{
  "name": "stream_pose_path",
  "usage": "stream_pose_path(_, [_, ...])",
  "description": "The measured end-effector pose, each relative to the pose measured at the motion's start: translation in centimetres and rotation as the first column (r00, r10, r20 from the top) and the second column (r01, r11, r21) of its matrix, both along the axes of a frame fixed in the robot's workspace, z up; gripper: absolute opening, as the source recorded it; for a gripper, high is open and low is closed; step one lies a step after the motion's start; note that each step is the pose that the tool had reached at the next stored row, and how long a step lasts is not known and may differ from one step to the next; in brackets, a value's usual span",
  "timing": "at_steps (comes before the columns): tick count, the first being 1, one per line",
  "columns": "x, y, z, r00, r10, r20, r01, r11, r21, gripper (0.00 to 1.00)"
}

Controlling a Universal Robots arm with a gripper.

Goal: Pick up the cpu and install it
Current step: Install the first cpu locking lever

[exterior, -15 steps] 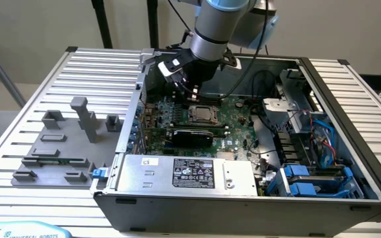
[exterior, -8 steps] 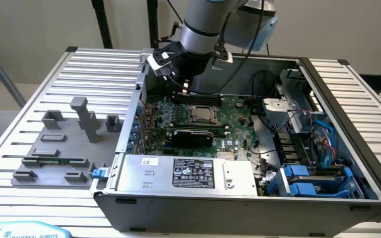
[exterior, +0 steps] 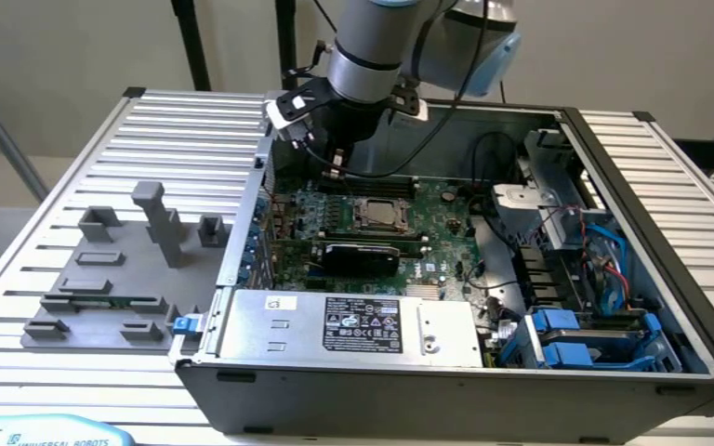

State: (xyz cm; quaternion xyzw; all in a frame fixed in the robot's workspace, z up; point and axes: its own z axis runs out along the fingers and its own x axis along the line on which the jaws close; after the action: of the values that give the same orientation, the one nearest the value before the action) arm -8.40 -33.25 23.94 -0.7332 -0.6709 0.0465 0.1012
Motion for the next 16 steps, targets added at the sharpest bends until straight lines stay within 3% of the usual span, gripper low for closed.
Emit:
stream_pose_path(5, [0.00,0.00,-0.20,0.9971,-0.076,-0.0003,0.076,0.9971,0.0112,0.11])
stream_pose_path(8, [0.00,0.00,-0.30,0.9923,-0.124,-0.0006,0.124,0.9922,0.0147,0.11])
stream_pose_path(14, [0.00,0.00,-0.52,0.9740,-0.226,-0.0011,0.226,0.9739,0.0170,0.11])
stream_pose_path(16, [0.00,0.00,-0.54,0.9672,-0.254,-0.0022,0.254,0.9670,0.0216,0.11])
